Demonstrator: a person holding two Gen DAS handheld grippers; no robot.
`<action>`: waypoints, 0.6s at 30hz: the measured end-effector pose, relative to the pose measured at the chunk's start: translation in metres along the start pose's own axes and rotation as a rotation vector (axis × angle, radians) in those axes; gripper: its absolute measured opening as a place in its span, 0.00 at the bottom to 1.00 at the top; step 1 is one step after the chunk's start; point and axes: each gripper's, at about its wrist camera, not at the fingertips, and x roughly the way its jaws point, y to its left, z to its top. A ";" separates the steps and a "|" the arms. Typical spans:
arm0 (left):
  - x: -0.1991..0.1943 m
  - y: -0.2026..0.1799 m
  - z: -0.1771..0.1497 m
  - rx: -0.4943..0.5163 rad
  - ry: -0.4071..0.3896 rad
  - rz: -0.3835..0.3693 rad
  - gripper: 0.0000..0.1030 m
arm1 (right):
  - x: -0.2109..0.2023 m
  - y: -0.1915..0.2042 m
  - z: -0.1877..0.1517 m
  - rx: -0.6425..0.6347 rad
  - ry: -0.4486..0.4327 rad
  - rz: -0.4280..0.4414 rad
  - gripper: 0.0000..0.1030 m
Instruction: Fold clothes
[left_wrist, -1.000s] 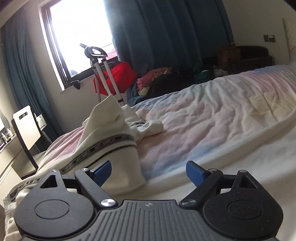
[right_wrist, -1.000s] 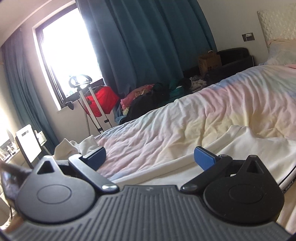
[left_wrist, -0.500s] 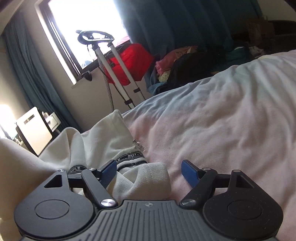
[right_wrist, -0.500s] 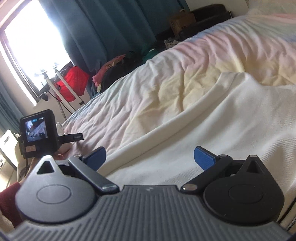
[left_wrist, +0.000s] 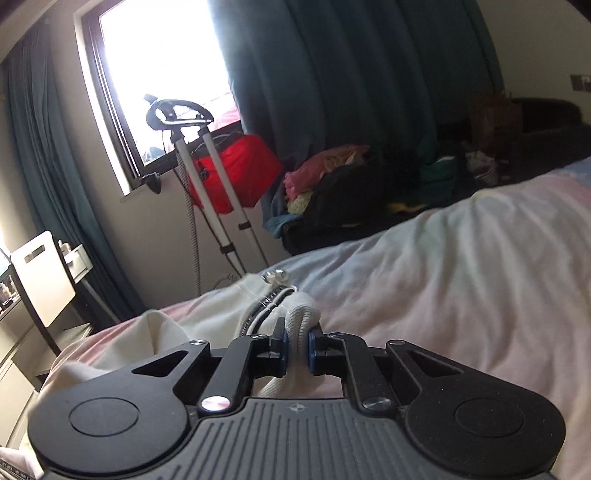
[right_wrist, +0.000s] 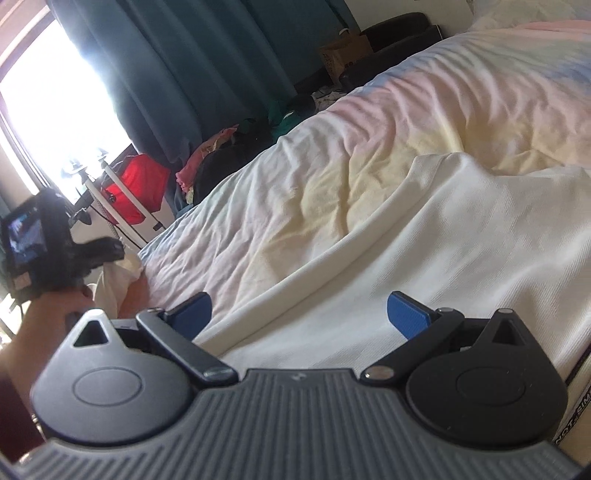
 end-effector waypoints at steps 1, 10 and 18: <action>-0.008 -0.003 0.011 -0.013 -0.012 -0.027 0.10 | -0.001 -0.001 0.001 0.003 -0.006 -0.005 1.00; -0.073 -0.100 0.089 -0.042 -0.126 -0.306 0.09 | -0.006 -0.016 0.006 0.053 -0.054 -0.062 1.00; -0.089 -0.152 0.080 -0.105 -0.040 -0.610 0.27 | -0.002 -0.032 0.007 0.103 -0.076 -0.100 1.00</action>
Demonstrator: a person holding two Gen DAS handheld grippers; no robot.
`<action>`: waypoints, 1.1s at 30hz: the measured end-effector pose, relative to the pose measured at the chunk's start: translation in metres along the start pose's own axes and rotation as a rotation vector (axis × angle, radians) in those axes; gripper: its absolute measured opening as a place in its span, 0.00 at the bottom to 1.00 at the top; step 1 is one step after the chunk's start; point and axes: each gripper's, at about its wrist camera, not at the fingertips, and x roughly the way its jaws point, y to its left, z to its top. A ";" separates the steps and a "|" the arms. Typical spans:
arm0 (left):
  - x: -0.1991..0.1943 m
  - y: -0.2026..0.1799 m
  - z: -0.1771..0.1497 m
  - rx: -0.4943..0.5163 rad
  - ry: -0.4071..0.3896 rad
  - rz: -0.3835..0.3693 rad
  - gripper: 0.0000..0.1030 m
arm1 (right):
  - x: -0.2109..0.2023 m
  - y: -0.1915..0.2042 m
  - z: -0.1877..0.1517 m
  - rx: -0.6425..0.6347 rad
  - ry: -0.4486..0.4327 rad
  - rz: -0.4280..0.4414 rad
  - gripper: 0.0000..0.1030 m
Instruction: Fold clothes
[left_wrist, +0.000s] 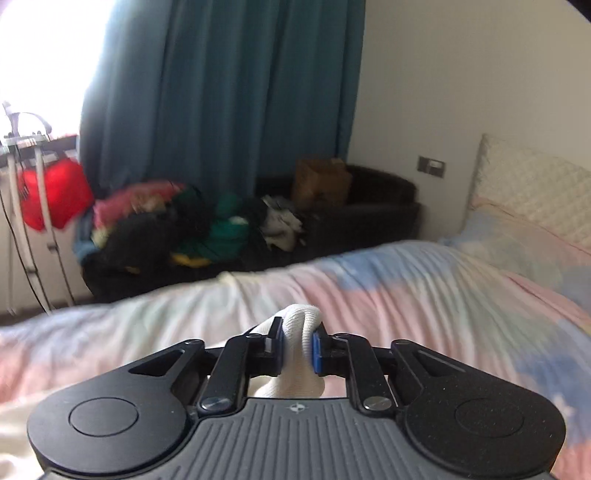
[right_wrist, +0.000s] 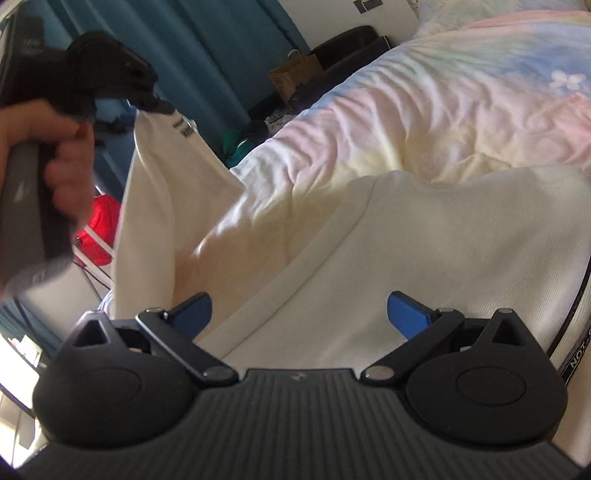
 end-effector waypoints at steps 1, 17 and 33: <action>-0.003 0.004 -0.008 0.009 0.008 -0.010 0.30 | 0.001 -0.002 0.000 0.007 0.001 -0.001 1.00; -0.273 0.150 -0.159 -0.205 0.068 0.405 0.77 | -0.018 0.022 -0.001 -0.085 0.027 0.192 0.99; -0.379 0.180 -0.245 -0.446 0.004 0.427 0.81 | 0.063 0.063 0.008 0.081 0.314 0.385 1.00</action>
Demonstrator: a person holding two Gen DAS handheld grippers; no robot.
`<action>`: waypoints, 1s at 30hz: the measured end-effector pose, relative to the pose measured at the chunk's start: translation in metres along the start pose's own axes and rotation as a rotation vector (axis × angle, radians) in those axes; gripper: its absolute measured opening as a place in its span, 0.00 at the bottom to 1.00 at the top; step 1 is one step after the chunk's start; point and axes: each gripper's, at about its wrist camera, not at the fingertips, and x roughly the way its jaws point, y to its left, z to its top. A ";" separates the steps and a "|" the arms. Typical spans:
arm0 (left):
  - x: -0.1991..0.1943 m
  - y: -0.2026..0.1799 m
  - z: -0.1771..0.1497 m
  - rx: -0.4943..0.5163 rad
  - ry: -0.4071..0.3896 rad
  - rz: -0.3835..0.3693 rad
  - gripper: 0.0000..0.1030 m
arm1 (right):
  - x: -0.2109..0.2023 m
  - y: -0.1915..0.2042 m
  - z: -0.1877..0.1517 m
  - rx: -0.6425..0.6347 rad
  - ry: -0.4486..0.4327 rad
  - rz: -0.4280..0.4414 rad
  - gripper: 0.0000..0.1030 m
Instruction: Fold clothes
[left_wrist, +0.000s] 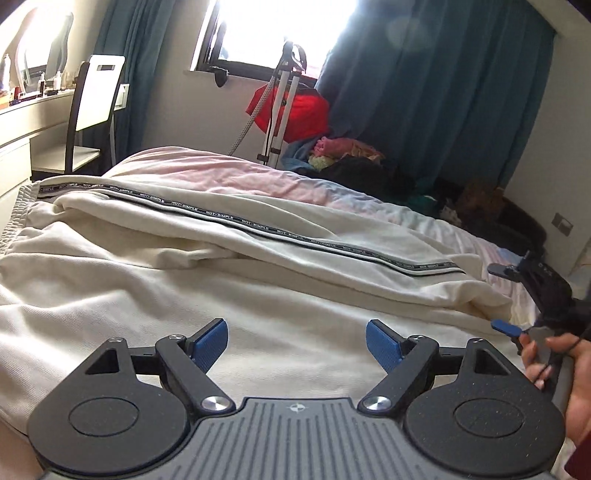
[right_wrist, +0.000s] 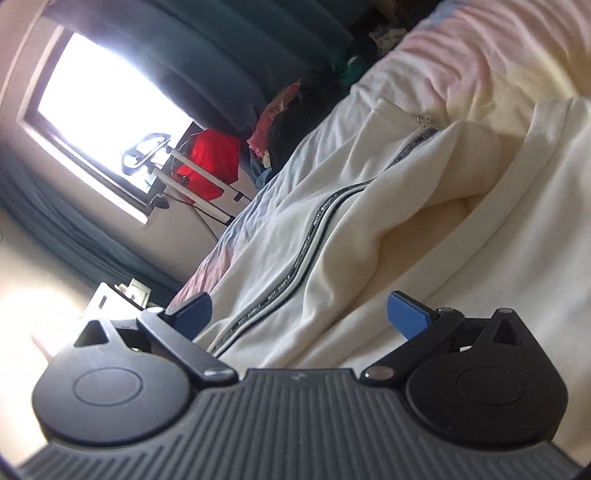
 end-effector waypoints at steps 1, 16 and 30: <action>0.003 -0.001 -0.001 0.006 -0.012 0.012 0.81 | 0.014 -0.008 0.005 0.053 0.003 -0.018 1.00; 0.041 0.015 0.005 -0.103 -0.129 -0.001 0.74 | 0.096 -0.032 0.120 -0.004 -0.166 -0.321 0.10; 0.016 -0.007 -0.003 0.010 -0.151 -0.043 0.74 | 0.025 -0.062 0.154 -0.223 -0.304 -0.437 0.08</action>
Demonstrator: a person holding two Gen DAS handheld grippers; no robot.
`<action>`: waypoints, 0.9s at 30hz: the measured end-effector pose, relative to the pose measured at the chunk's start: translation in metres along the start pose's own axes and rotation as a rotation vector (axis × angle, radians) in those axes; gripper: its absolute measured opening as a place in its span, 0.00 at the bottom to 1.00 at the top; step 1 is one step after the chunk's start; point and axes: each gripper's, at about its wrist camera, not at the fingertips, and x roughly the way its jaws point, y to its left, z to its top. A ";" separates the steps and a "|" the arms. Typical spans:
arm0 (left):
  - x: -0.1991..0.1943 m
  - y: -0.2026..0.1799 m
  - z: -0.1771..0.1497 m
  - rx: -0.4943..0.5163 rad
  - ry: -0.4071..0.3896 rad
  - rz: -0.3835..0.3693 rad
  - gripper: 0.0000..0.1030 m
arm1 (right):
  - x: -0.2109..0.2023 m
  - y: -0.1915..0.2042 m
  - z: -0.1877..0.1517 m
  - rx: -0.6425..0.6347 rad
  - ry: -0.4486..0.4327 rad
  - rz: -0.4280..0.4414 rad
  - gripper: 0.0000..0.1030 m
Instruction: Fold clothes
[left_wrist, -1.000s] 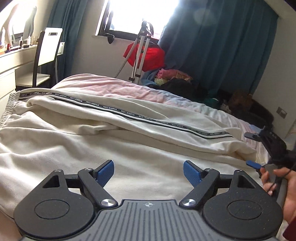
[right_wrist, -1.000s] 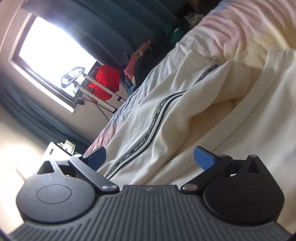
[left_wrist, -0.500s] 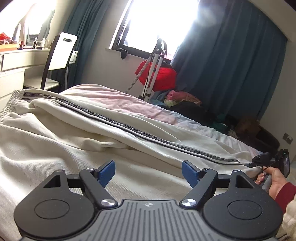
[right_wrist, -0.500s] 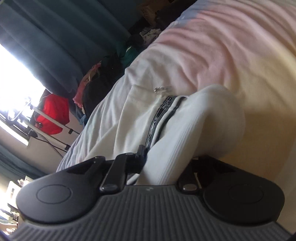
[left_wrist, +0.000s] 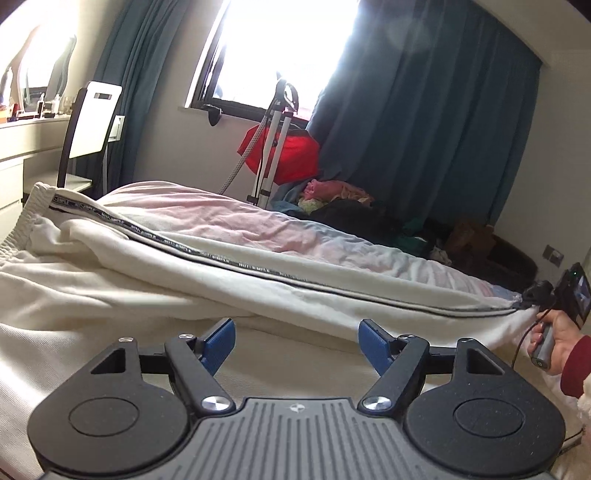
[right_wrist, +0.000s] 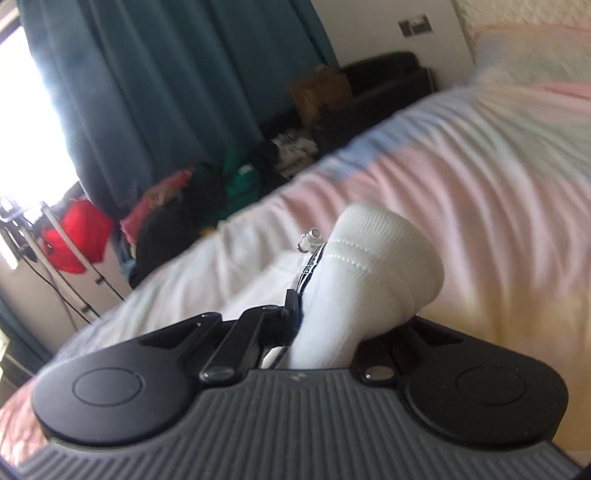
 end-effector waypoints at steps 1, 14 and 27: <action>0.000 -0.002 0.000 0.011 0.002 -0.001 0.74 | 0.002 -0.010 -0.007 0.012 0.014 -0.007 0.08; 0.019 -0.013 -0.008 0.161 0.070 0.078 0.75 | -0.024 -0.033 -0.046 -0.070 0.041 -0.094 0.39; -0.011 -0.010 -0.010 0.190 0.058 0.109 0.77 | -0.178 0.034 -0.077 -0.335 0.008 0.118 1.00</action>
